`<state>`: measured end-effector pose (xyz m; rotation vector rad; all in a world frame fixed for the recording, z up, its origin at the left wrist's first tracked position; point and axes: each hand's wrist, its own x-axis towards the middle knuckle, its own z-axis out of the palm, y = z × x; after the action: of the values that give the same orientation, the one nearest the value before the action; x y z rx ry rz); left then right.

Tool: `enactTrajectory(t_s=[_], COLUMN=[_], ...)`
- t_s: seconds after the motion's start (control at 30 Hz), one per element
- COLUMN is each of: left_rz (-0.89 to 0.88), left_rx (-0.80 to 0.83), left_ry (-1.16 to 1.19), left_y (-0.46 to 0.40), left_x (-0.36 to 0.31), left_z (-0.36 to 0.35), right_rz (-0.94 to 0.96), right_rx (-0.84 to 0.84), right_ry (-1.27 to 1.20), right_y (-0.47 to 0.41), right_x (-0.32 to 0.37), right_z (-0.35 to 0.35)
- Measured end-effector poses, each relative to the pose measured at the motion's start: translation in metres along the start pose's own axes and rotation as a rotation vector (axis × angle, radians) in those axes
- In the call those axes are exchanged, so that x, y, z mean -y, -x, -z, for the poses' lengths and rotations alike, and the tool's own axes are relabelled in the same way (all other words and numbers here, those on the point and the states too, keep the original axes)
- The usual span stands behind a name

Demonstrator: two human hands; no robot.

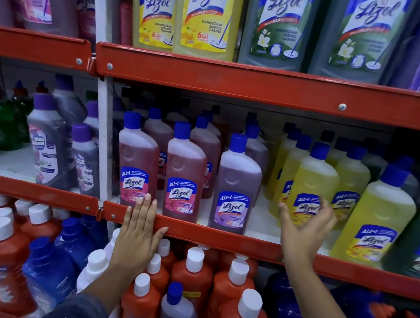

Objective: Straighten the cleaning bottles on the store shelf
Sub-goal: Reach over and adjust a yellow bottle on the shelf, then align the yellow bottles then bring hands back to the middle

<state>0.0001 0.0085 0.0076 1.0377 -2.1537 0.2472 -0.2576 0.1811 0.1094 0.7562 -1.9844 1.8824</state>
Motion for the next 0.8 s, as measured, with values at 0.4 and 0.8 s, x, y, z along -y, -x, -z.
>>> enactTrajectory(t_s=[0.4, 0.8], left_rz=[-0.006, -0.029], left_rx=[-0.023, -0.055], left_ry=[0.02, 0.007], left_y=[0.0, 0.001], left_x=[-0.001, 0.001], left_z=[0.001, -0.005], right_rz=[-0.207, -0.079], right_rx=[0.024, 0.025], right_ry=[0.202, 0.318], right_y=[-0.053, -0.013], right_x=[0.001, 0.005], right_z=[-0.018, 0.015])
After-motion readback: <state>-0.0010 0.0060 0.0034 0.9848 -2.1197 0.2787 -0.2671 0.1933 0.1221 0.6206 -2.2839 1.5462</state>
